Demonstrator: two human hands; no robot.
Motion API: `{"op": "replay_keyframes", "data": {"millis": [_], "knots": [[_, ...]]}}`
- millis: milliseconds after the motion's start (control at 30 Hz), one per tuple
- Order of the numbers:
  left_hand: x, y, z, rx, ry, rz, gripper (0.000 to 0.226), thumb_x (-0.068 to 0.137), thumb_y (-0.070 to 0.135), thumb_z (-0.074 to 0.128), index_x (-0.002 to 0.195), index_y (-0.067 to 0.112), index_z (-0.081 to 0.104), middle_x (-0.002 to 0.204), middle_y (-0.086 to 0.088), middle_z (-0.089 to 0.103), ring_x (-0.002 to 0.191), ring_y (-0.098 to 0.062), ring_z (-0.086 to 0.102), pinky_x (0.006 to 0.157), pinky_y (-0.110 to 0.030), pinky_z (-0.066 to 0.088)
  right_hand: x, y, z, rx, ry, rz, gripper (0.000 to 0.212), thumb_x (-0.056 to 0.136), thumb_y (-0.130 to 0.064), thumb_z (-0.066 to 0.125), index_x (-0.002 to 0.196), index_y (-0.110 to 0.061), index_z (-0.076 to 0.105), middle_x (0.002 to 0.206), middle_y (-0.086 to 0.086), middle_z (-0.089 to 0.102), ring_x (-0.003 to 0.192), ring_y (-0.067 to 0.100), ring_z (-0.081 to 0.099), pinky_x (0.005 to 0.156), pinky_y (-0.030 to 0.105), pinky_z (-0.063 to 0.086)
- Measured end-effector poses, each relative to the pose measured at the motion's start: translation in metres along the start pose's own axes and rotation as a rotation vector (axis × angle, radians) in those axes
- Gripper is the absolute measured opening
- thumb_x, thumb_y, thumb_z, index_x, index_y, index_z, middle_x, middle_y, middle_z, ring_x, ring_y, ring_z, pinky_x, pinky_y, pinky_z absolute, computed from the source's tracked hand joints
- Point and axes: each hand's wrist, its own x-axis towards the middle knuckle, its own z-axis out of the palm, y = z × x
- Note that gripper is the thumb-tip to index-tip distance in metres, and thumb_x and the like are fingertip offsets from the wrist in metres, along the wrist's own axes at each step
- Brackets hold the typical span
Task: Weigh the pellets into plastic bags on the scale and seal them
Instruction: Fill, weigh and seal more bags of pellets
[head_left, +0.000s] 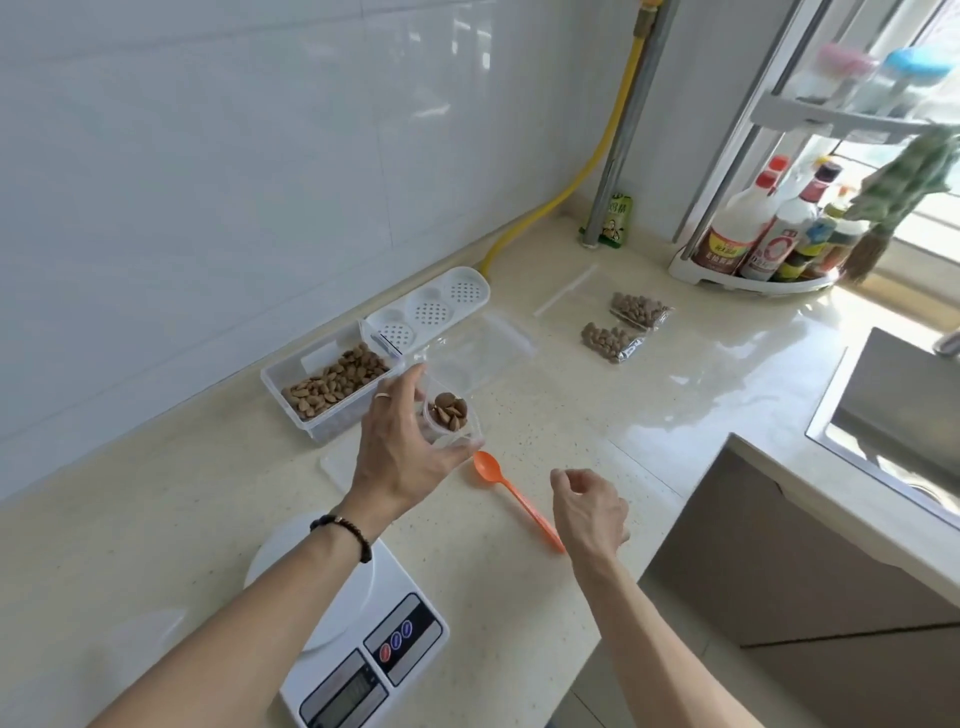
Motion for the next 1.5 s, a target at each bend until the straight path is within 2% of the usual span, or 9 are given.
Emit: {"op": "replay_keyframes", "data": {"millis": [167,267,333,633,800,967,1200,1300,1500], "knots": [[-0.001,0.008,-0.016,-0.059,0.044,-0.01,0.101,0.061,0.056,0.082,0.142,0.021,0.032,0.12,0.008,0.039,0.113,-0.007,0.038,0.102,-0.044,0.042,-0.023,-0.096,-0.029,0.178,-0.142,-0.424,0.047,0.089,-0.038,0.059,0.078,0.008,0.065,0.083,0.022,0.068,0.058,0.019,0.052,0.059,0.03,0.04],[-0.003,0.014,-0.027,-0.048,0.07,-0.018,0.103,0.061,0.065,0.077,0.142,0.022,0.03,0.125,0.003,0.043,0.109,-0.007,0.037,0.097,-0.038,0.042,-0.034,-0.139,-0.038,0.065,-0.239,-0.585,0.038,0.084,-0.032,0.066,0.066,0.001,0.066,0.057,0.006,0.063,0.043,0.01,0.044,0.048,0.028,0.037],[-0.004,0.015,-0.033,-0.049,0.103,-0.014,0.101,0.063,0.061,0.078,0.143,0.022,0.03,0.126,0.002,0.044,0.11,-0.009,0.04,0.097,-0.036,0.042,-0.04,-0.155,-0.04,-0.053,-0.289,-0.649,0.021,0.082,-0.019,0.068,0.065,-0.006,0.069,0.056,-0.008,0.061,0.042,0.004,0.047,0.045,0.025,0.04],[-0.018,-0.004,-0.064,-0.161,0.084,-0.063,0.133,0.044,0.08,0.075,0.15,0.035,0.007,0.132,0.011,0.037,0.124,-0.008,0.04,0.098,-0.031,0.041,-0.07,-0.185,-0.027,-0.156,-0.318,-0.917,0.016,0.096,-0.016,0.05,0.086,-0.008,0.059,0.078,0.003,0.066,0.064,0.012,0.053,0.055,0.026,0.041],[-0.029,-0.023,-0.078,-0.242,0.01,-0.131,0.09,0.071,0.052,0.075,0.145,0.038,0.026,0.122,0.012,0.052,0.114,-0.003,0.049,0.099,-0.028,0.041,-0.08,-0.189,-0.02,-0.105,-0.445,-0.981,0.016,0.099,-0.012,0.042,0.086,-0.009,0.051,0.086,0.004,0.069,0.075,0.018,0.066,0.063,0.035,0.05],[-0.037,-0.06,-0.091,-0.337,-0.182,-0.297,0.015,0.088,0.032,0.058,0.097,0.021,0.064,0.094,0.004,0.069,0.094,-0.011,0.063,0.097,-0.046,0.047,-0.076,-0.185,-0.009,0.083,-0.519,-0.904,0.018,0.102,-0.013,0.04,0.086,-0.011,0.049,0.091,0.015,0.07,0.074,0.016,0.07,0.06,0.038,0.056],[-0.054,-0.09,-0.102,-0.212,-0.178,-0.373,0.017,0.095,0.016,0.057,0.08,0.017,0.065,0.076,-0.002,0.072,0.068,-0.015,0.067,0.06,-0.03,0.054,-0.053,-0.138,0.028,0.095,-0.616,-0.604,0.021,0.099,-0.03,0.056,0.111,-0.012,0.056,0.085,0.007,0.07,0.068,0.017,0.067,0.061,0.029,0.055],[-0.064,-0.105,-0.101,-0.103,-0.156,-0.399,0.012,0.089,0.02,0.065,0.077,0.019,0.065,0.073,0.001,0.071,0.063,-0.008,0.065,0.061,-0.026,0.053,-0.043,-0.103,0.051,0.027,-0.611,-0.454,0.013,0.096,-0.016,0.061,0.088,-0.009,0.068,0.073,0.006,0.069,0.064,0.017,0.062,0.06,0.028,0.054],[-0.084,-0.131,-0.087,0.077,-0.081,-0.389,0.007,0.086,0.025,0.069,0.084,0.021,0.064,0.081,0.008,0.068,0.077,-0.01,0.064,0.073,-0.029,0.053,-0.046,-0.067,0.077,-0.043,-0.647,-0.269,0.012,0.094,-0.013,0.062,0.093,-0.004,0.069,0.078,0.011,0.07,0.064,0.013,0.061,0.061,0.023,0.054]]}}
